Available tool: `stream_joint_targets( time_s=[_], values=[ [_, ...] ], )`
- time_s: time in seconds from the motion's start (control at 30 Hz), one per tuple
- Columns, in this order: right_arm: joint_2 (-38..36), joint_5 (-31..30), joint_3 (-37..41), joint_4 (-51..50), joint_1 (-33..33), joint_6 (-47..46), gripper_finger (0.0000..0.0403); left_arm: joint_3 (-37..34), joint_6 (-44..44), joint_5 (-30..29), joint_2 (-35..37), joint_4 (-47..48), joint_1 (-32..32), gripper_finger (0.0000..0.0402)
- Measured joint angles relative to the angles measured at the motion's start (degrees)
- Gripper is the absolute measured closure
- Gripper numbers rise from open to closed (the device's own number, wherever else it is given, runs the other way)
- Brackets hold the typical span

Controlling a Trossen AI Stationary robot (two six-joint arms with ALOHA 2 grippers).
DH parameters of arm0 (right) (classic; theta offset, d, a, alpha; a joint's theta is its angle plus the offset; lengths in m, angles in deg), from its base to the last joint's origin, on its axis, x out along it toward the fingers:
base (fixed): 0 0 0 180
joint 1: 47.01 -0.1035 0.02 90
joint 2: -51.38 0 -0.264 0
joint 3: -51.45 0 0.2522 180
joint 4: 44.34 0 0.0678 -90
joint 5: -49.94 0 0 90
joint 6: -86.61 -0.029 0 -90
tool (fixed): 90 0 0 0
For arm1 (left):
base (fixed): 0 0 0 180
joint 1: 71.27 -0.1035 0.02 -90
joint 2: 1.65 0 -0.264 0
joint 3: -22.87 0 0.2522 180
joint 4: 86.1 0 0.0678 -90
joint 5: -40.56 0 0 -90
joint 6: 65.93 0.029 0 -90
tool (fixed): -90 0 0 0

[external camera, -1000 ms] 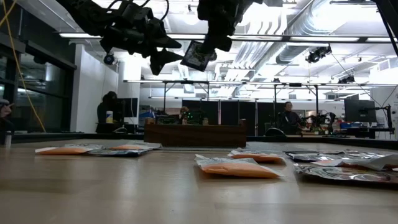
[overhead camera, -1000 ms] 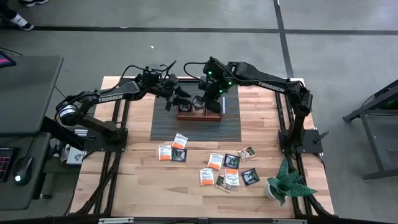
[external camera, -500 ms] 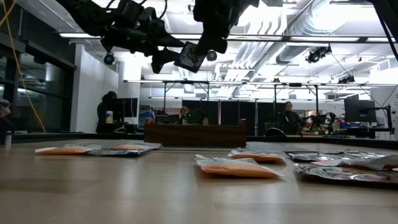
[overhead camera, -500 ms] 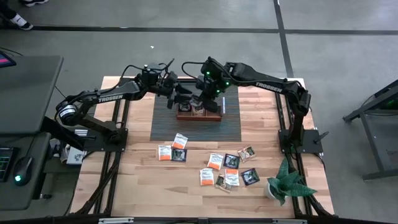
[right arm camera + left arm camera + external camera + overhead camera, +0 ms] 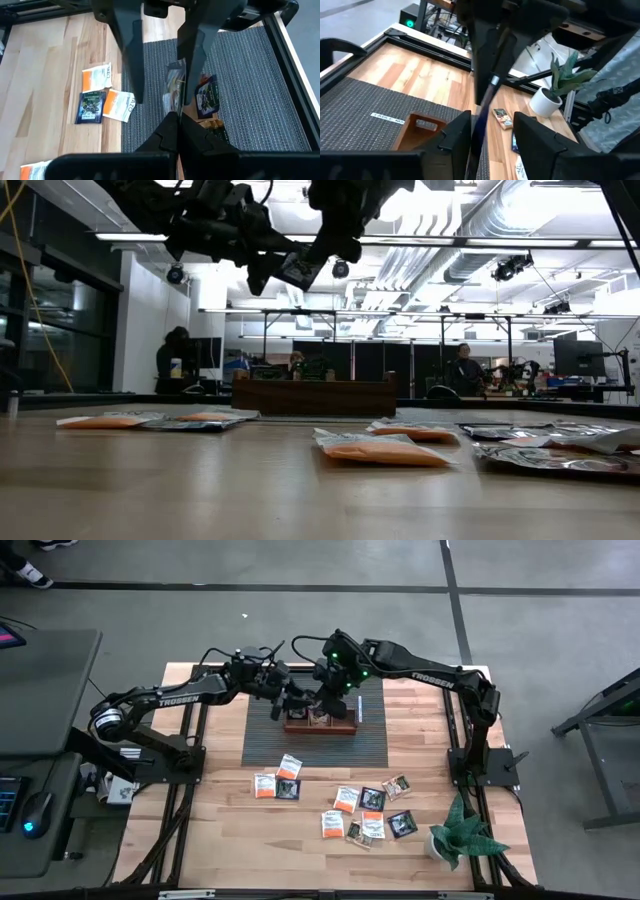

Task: Pick & Place Tea
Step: Put the violet tea bag into the left section of the wooden organizer

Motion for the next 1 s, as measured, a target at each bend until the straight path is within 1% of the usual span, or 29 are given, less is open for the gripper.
stream_joint_targets(
  time_s=[0.1,0.2,0.27,0.37,0.4,0.6,0.7,0.83,1.0],
  values=[
    [0.00,0.00,0.00,-0.05,0.00,-0.17,0.0403,0.00,-0.07,-1.88,0.00,0.09,0.02,0.0272],
    [0.00,0.00,0.00,-0.09,0.00,-0.42,0.0403,0.00,-0.17,-3.32,0.00,0.09,-0.09,0.0298],
    [0.00,0.00,0.00,-0.12,0.00,-0.42,0.0403,0.00,-0.17,-3.55,0.00,0.11,-0.12,0.0324],
    [0.00,-0.04,0.00,-0.17,0.00,-0.42,0.0403,0.00,-0.03,-3.47,0.00,0.09,-0.12,0.0378],
    [0.00,-0.04,0.00,-0.23,0.00,-0.49,0.0403,0.00,-0.03,-3.45,0.00,0.09,-0.09,0.0389],
    [0.00,-0.25,0.00,-0.11,0.02,-1.79,0.0401,0.00,-0.64,-3.32,0.00,0.17,-0.09,0.0399],
    [0.00,-1.77,0.00,0.02,0.00,-3.13,0.0392,0.02,-1.22,-3.87,0.00,0.28,-0.12,0.0400],
    [-0.02,-2.83,0.00,0.22,0.47,-5.11,0.0356,0.02,-0.98,-5.99,0.00,1.40,-0.14,0.0401],
    [-0.65,-3.31,0.00,-0.30,1.36,-7.85,0.0288,0.02,1.52,-6.88,0.00,2.70,-0.14,0.0401]
  ],
)
